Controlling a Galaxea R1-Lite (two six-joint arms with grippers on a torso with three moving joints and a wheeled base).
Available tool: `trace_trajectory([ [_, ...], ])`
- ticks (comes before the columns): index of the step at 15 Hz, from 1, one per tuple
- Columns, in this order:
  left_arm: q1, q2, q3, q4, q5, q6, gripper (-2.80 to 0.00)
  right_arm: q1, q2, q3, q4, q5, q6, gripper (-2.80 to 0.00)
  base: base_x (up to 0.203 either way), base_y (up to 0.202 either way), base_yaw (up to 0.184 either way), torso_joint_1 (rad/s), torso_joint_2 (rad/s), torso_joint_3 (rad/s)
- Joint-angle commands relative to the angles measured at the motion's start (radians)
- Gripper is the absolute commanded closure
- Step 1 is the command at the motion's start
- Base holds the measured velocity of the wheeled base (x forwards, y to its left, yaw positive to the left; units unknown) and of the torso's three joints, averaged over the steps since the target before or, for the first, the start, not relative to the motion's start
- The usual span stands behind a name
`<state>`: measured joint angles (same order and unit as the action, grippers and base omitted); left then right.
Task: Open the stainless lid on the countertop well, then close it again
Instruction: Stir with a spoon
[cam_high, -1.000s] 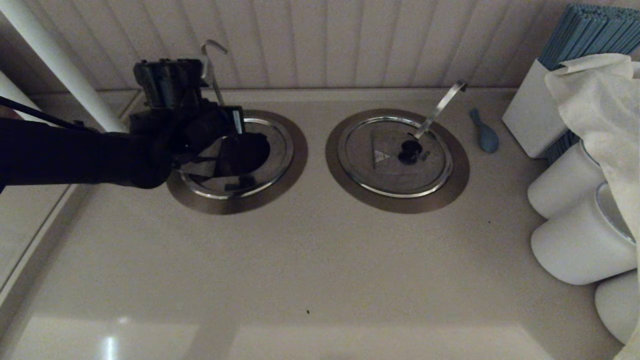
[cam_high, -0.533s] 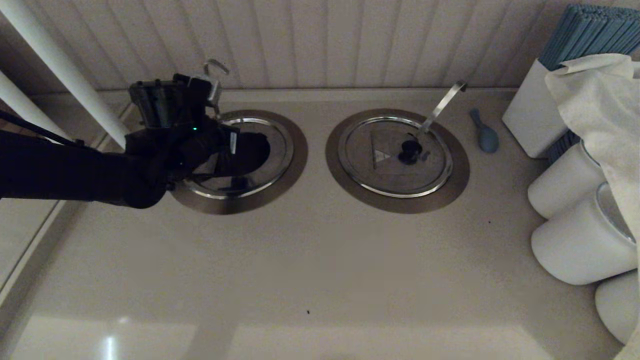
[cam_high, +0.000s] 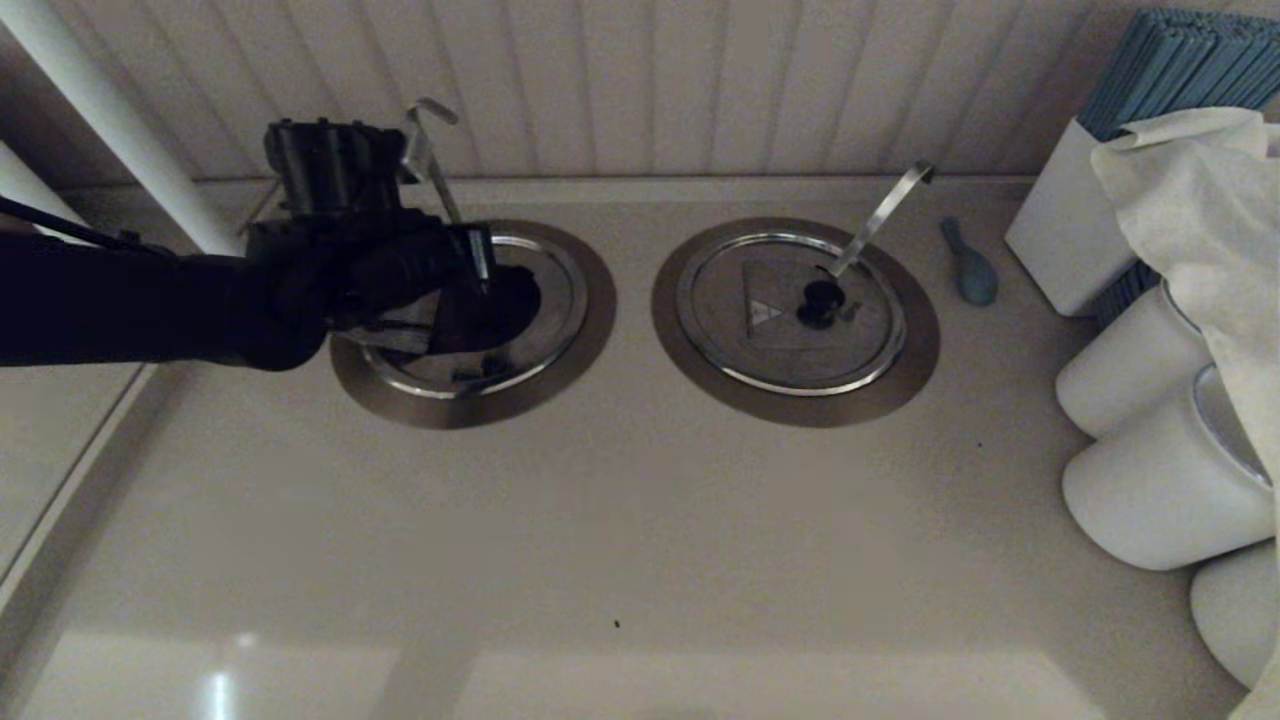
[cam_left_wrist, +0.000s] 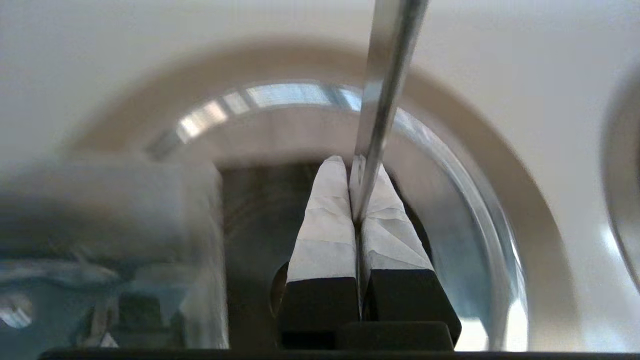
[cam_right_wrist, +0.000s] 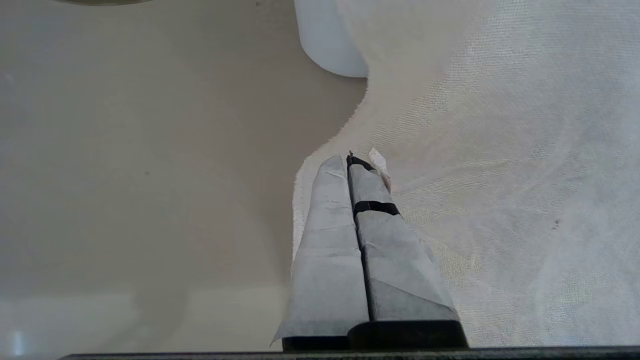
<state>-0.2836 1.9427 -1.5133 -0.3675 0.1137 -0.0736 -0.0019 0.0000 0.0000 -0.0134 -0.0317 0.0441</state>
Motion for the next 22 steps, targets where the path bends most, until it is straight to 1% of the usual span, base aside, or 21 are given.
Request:
trace_trajectory([
  [1,0.0,0.05,-0.024,-0.05,0.054,-0.001,0.0,0.0,0.002,0.0,0.0,-0.001,0.0,0.0,0.0,0.0,0.0,0.0,0.0,0.0],
  [2,0.0,0.064,-0.026,-0.088,0.104,0.025,0.0,0.0,0.002,0.0,0.0,-0.001,0.002,0.0,0.0,0.0,0.0,0.0,0.0,0.0],
  [3,0.0,0.074,-0.026,-0.121,0.145,0.079,0.0,0.0,0.002,0.0,0.0,-0.001,0.0,0.0,0.0,0.0,0.0,0.0,0.0,0.0],
  [4,0.001,0.082,-0.024,-0.152,0.164,0.101,0.0,0.0,0.002,0.0,0.0,-0.001,0.0,0.0,0.0,0.0,0.0,0.0,0.0,0.0],
  [5,0.001,0.085,-0.015,-0.198,0.191,0.143,0.0,0.0,0.002,0.0,0.0,-0.001,0.002,0.0,0.0,0.0,0.0,0.0,0.0,0.0],
  [6,0.003,0.073,0.026,-0.21,0.202,0.185,0.0,0.0,0.002,0.0,0.0,-0.001,0.002,0.0,0.0,0.0,0.0,0.0,0.0,0.0],
  [7,0.006,0.044,0.071,-0.216,0.205,0.232,0.0,0.0,0.002,0.0,0.0,-0.001,0.0,0.0,0.0,0.0,0.0,0.0,0.0,0.0],
  [8,0.008,0.025,0.096,-0.219,0.203,0.257,0.0,0.001,0.002,0.0,0.0,-0.001,0.001,0.0,0.0,0.0,0.0,0.0,0.0,0.0],
  [10,0.007,0.013,0.111,-0.206,0.181,0.262,0.0,0.0,0.002,0.0,0.0,-0.001,0.001,0.0,0.0,0.0,0.0,0.0,0.0,0.0],
  [11,0.006,0.006,0.126,-0.196,0.148,0.261,0.0,0.0,0.002,0.0,0.0,-0.001,0.0,0.0,0.0,0.0,0.0,0.0,0.0,0.0],
  [12,0.005,-0.005,0.134,-0.176,0.112,0.252,0.0,0.0,0.002,0.0,0.0,-0.001,0.0,0.0,0.0,0.0,0.0,0.0,0.0,0.0],
  [13,-0.001,-0.011,0.133,-0.157,0.096,0.237,0.0,0.0,0.002,0.0,0.0,-0.001,0.001,0.0,0.0,0.0,0.0,0.0,0.0,0.0],
  [14,-0.016,-0.016,0.12,-0.125,0.074,0.17,0.0,0.0,0.002,0.0,0.0,-0.001,0.001,0.0,0.0,0.0,0.0,0.0,0.0,0.0],
  [15,-0.029,-0.01,0.083,-0.113,0.062,0.09,0.0,0.0,0.002,0.0,0.0,-0.001,0.0,0.0,0.0,0.0,0.0,0.0,0.0,0.0],
  [16,-0.035,0.006,0.053,-0.108,0.057,0.041,0.0,0.0,0.001,0.0,0.0,-0.001,0.002,0.0,0.0,0.0,0.0,0.0,0.0,0.0],
  [18,-0.037,0.034,0.023,-0.11,0.056,0.008,0.0,0.0,0.002,0.0,0.0,-0.001,0.0,0.0,0.0,0.0,0.0,0.0,0.0,0.0],
  [19,-0.037,0.048,-0.003,-0.11,0.058,-0.031,0.0,0.0,0.002,0.0,0.0,-0.001,0.001,0.0,0.0,0.0,0.0,0.0,0.0,0.0],
  [20,-0.037,0.059,-0.018,-0.108,0.066,-0.048,0.0,0.0,0.002,0.0,0.0,-0.001,0.001,0.0,0.0,0.0,0.0,0.0,0.0,0.0],
  [22,-0.029,0.061,-0.014,-0.105,0.079,-0.038,0.0,0.0,0.002,0.0,0.0,-0.001,0.0,0.0,0.0,0.0,0.0,0.0,0.0,0.0],
])
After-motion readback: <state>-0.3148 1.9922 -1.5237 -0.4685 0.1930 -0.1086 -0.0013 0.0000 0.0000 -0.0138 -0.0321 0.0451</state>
